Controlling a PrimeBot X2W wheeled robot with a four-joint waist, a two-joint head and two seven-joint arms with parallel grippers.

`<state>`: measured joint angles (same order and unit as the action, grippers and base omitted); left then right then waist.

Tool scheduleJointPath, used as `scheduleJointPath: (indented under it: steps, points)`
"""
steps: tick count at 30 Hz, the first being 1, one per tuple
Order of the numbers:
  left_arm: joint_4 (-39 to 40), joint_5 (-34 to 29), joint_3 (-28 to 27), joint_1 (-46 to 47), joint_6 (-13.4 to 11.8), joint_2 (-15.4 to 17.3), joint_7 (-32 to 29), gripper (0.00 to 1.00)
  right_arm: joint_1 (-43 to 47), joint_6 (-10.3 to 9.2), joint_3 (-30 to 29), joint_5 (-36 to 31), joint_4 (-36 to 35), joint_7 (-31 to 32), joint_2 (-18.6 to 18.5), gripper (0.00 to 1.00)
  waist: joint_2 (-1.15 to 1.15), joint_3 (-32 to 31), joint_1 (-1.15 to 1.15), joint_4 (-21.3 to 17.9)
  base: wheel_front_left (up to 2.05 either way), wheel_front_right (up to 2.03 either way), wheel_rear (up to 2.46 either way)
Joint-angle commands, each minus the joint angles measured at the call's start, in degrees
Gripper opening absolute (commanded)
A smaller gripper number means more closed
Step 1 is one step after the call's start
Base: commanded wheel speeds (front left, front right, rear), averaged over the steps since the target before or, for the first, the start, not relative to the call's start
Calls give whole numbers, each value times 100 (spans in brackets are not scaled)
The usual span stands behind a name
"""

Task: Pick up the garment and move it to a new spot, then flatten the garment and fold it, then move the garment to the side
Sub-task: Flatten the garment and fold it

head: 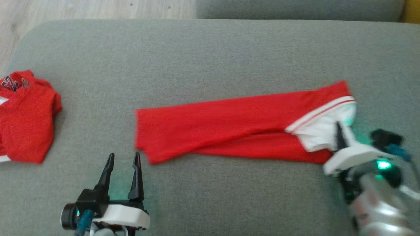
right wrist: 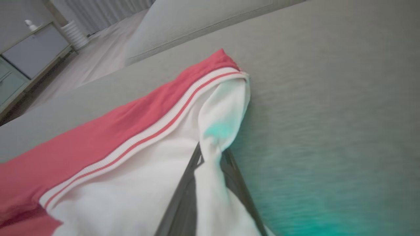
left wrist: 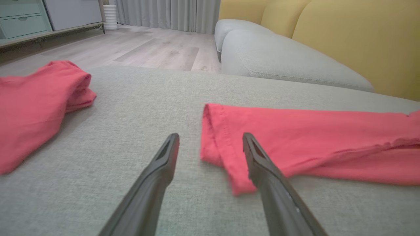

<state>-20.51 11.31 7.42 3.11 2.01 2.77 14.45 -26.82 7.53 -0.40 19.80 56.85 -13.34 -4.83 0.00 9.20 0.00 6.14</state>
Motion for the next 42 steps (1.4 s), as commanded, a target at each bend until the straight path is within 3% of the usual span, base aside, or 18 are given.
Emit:
scheduleJointPath:
  steps: [1, 3, 7, 12, 16, 20, 27, 28, 29, 30, 36, 42]
  points:
    - [150, 80, -129, 88, -23, 11, 55, 100, -53, -4, -97, -75, -98, -119, -295, 0, 0, -56, 0, -65, 0, 0, 0]
    - [113, 111, -44, 69, -11, 11, 55, 100, -125, -4, -389, -245, -316, -156, -556, 0, 0, -116, 0, -137, 0, 0, 0]
    - [68, 130, 70, 20, 8, 11, 55, 100, -167, -4, -359, -358, -959, -162, -486, 0, 0, -162, 0, -178, 0, 0, 0]
    - [13, 164, 249, -26, 4, 11, 55, 100, 24, -4, 564, -106, -2131, -164, -57, 0, 0, -221, 0, -87, 0, 0, 0]
    - [-19, 189, 431, 0, 4, 11, 55, 100, 208, -4, 1572, 370, -2612, -101, 114, 0, 0, -236, 0, 196, 0, 0, 0]
    - [-27, 180, 590, 66, 13, 11, 55, 100, 308, -4, 2289, 740, -2807, 78, 172, 0, 0, -208, 0, 600, 0, 0, 0]
    - [-45, 207, 802, 135, -3, 11, 55, 100, 278, -4, 3034, 1227, -2626, 168, 192, 0, 0, -148, 0, 1211, 0, 0, 0]
    - [-54, 208, 821, 143, -1, 11, 55, 100, 265, -4, 3089, 1322, -2544, 176, 193, 6, 0, -144, 0, 1265, 0, 0, 0]
    - [-62, 209, 834, 151, -1, 11, 55, 100, 236, -4, 3149, 1396, -2481, 164, 193, 64, 0, -139, 0, 1306, 0, 0, 0]
    - [-66, 214, 833, 159, -10, 11, 55, 100, 209, -4, 3224, 1495, -2453, 141, 193, 100, 0, -136, 0, 1326, 0, 0, 0]
    - [-75, 159, 618, 181, -49, 10, 55, 100, 113, -4, 3155, 1632, -2260, -81, 194, 100, 0, -229, 0, 1104, 0, 0, 0]
    - [8, 42, 276, 180, -62, 10, 55, 100, 311, -4, 1786, 674, -2138, -161, 194, 100, 0, -389, 0, 575, 0, 0, 0]
